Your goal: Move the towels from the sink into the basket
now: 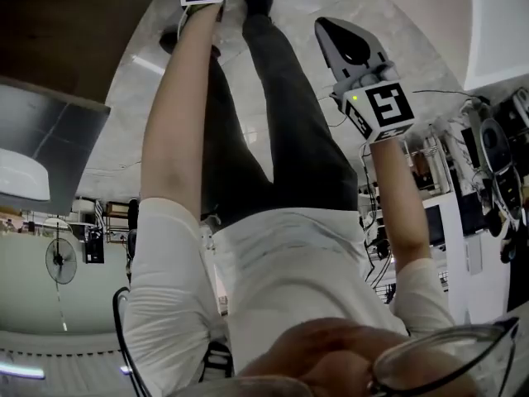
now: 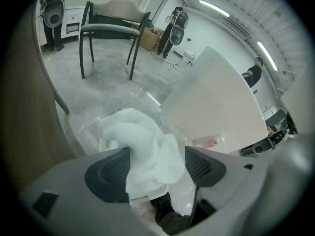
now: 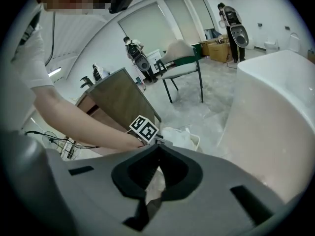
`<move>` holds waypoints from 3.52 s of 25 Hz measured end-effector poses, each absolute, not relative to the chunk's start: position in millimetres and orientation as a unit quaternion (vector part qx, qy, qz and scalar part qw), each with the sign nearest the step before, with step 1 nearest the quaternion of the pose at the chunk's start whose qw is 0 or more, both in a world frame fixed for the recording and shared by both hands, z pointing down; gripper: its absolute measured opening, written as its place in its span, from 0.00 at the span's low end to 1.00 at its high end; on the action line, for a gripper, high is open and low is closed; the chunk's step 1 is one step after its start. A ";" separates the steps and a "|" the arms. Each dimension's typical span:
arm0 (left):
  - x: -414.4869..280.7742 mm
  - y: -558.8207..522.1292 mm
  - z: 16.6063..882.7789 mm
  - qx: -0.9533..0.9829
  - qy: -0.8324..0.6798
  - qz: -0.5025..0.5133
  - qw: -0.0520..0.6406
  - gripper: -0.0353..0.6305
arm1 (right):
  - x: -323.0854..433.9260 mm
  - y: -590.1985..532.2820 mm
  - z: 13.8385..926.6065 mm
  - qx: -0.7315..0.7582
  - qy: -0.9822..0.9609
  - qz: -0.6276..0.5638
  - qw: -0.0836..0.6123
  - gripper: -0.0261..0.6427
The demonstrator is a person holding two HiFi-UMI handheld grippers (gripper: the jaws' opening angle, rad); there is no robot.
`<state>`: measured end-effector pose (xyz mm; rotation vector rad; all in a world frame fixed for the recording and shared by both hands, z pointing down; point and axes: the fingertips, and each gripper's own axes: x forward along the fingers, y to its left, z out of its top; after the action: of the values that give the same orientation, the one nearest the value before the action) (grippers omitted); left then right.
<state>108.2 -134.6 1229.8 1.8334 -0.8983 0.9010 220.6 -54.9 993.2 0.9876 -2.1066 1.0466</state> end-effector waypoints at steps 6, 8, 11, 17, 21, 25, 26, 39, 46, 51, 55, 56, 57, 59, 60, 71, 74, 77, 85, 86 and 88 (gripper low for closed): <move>106.8 -101.9 1242.9 0.727 -0.341 0.372 0.465 0.56 | 211.0 -56.3 1005.2 0.372 -0.786 0.400 0.289 0.03; 102.5 -97.1 1233.3 0.724 -0.342 0.378 0.465 0.56 | 205.4 -57.6 996.9 0.370 -0.789 0.396 0.289 0.03; 95.0 -96.1 1206.2 0.722 -0.350 0.379 0.462 0.56 | 200.0 -63.3 979.7 0.371 -0.795 0.385 0.287 0.03; 96.3 -84.4 1140.5 0.734 -0.342 0.361 0.462 0.56 | 192.0 -68.4 934.8 0.378 -0.804 0.359 0.286 0.03; 92.9 -74.5 1091.0 0.740 -0.338 0.359 0.458 0.54 | 186.5 -65.1 900.1 0.375 -0.813 0.335 0.292 0.03; 80.0 -69.7 1012.5 0.752 -0.345 0.345 0.443 0.46 | 179.0 -61.8 846.9 0.375 -0.822 0.310 0.294 0.03; 75.8 -67.6 989.9 0.756 -0.347 0.340 0.439 0.45 | 175.9 -60.3 831.0 0.376 -0.824 0.306 0.294 0.03; -33.3 -44.0 787.0 0.790 -0.374 0.273 0.401 0.28 | 48.6 -55.8 681.7 0.359 -0.856 0.270 0.254 0.03; -72.9 -33.7 690.0 0.814 -0.397 0.235 0.353 0.23 | -3.6 -52.9 610.7 0.337 -0.881 0.246 0.225 0.03; -105.8 -23.6 629.0 0.818 -0.424 0.207 0.328 0.19 | -36.0 -39.5 573.2 0.316 -0.896 0.232 0.210 0.03; -133.0 -16.4 579.1 0.822 -0.451 0.172 0.302 0.15 | -52.7 -36.3 542.8 0.307 -0.906 0.207 0.205 0.03; -140.9 -15.5 567.4 0.823 -0.458 0.162 0.295 0.15 | -56.3 -37.9 534.0 0.307 -0.909 0.194 0.204 0.03; -149.1 -13.8 556.8 0.823 -0.466 0.152 0.289 0.14 | -59.7 -39.1 524.8 0.306 -0.913 0.181 0.202 0.03; -165.9 -7.7 539.6 0.821 -0.478 0.139 0.279 0.14 | -65.0 -40.2 506.8 0.306 -0.918 0.158 0.195 0.03; -174.4 -4.3 532.2 0.820 -0.484 0.134 0.274 0.14 | -67.0 -40.6 497.8 0.307 -0.921 0.148 0.190 0.03; -225.0 7.8 465.0 0.819 -0.533 0.093 0.190 0.11 | -67.6 -36.3 449.5 0.322 -0.928 0.101 0.158 0.03; -225.3 5.0 463.8 0.824 -0.526 0.093 0.186 0.11 | -66.6 -33.8 451.6 0.326 -0.928 0.101 0.153 0.03; -224.0 3.7 461.9 0.827 -0.522 0.092 0.187 0.11 | -64.6 -31.6 449.2 0.328 -0.928 0.099 0.149 0.03; -221.3 -6.2 459.3 0.830 -0.518 0.089 0.188 0.11 | -55.4 -39.7 442.3 0.343 -0.923 0.098 0.144 0.03; -221.6 -7.7 459.1 0.830 -0.517 0.090 0.188 0.11 | -55.2 -40.2 442.1 0.343 -0.923 0.098 0.145 0.03; -222.1 -10.4 458.6 0.831 -0.516 0.091 0.187 0.11 | -54.9 -40.9 441.1 0.345 -0.922 0.097 0.144 0.03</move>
<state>-222.1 -10.4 458.6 2.3394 -1.4531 0.2557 -54.9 -40.9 441.1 0.9930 -2.6587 0.2806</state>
